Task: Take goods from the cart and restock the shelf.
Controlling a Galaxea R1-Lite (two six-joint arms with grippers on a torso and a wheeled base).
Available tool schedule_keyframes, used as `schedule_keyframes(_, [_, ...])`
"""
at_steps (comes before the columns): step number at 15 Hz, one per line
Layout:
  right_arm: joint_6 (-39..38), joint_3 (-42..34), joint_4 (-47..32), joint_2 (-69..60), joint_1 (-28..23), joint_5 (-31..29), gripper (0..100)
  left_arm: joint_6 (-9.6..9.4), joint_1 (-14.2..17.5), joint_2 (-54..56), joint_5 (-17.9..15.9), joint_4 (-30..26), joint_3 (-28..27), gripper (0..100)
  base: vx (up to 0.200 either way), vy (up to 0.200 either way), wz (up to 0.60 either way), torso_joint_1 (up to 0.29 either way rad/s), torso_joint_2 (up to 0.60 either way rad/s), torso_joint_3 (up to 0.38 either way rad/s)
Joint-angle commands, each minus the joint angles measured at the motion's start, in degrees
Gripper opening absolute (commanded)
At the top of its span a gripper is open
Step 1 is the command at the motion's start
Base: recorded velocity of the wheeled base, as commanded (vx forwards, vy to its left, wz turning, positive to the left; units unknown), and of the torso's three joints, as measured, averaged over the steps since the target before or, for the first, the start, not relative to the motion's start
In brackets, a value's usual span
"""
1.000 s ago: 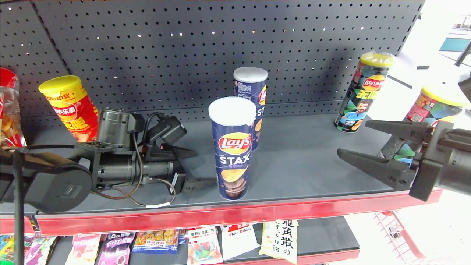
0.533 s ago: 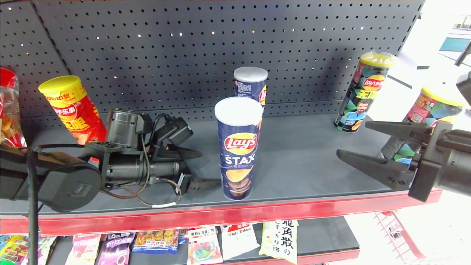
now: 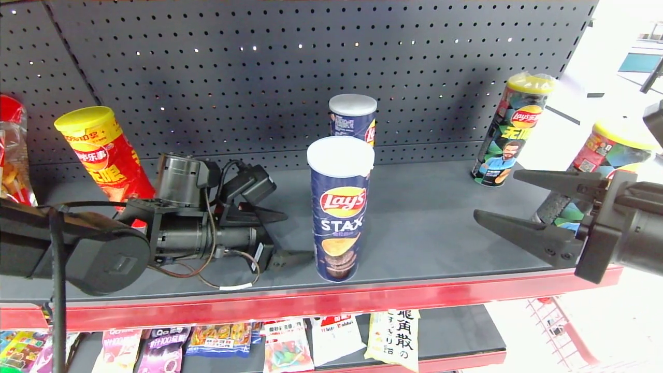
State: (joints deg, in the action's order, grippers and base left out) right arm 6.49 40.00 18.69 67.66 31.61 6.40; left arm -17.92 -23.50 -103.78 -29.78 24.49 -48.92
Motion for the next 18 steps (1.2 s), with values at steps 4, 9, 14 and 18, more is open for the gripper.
schedule_keyframes(4, [0.0, 0.0, 0.0, 0.3, 0.0, 0.1, 100, 0.08, -0.8, -0.5, 0.0, 0.0, 0.0, 100, 0.000, 0.000, 0.00, 0.000, 0.00, 0.000])
schedule_keyframes(9, [0.0, -1.1, -0.1, 0.6, -1.8, -0.2, 100, 0.34, 3.5, 5.8, 2.8, -0.3, 3.4, 100, 0.000, 0.000, 0.00, 0.000, 0.00, 0.000])
schedule_keyframes(14, [0.4, -3.4, -7.2, -2.4, -0.4, -5.2, 100, 0.78, 4.5, 24.4, 13.4, -2.1, 15.3, 100, 0.000, 0.000, 0.00, 0.000, 0.00, 0.000])
schedule_keyframes(18, [0.5, -9.7, -7.4, -9.7, -1.5, -9.7, 100, 4.91, 4.9, 35.9, 26.1, -2.0, 18.5, 100, 0.000, 0.000, 0.00, 0.000, 0.00, 0.000])
